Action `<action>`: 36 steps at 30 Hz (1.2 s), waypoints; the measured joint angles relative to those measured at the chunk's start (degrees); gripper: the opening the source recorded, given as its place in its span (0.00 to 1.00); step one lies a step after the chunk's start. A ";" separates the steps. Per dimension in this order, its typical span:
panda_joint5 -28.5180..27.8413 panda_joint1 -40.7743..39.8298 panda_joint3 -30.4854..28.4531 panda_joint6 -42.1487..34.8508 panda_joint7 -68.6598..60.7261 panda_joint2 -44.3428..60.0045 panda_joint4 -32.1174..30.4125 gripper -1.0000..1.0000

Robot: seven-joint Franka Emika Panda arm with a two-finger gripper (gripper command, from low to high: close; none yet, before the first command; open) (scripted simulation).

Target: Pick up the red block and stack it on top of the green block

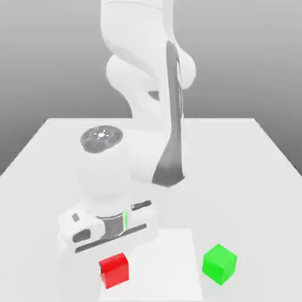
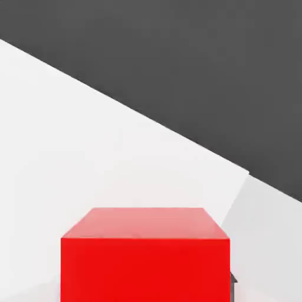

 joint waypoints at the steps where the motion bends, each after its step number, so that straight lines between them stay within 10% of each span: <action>1: -0.71 0.38 -0.53 -1.13 0.52 -1.38 -0.23 0.00; 36: -8.22 22.37 3.95 -13.92 76.33 -16.85 -2.47 0.00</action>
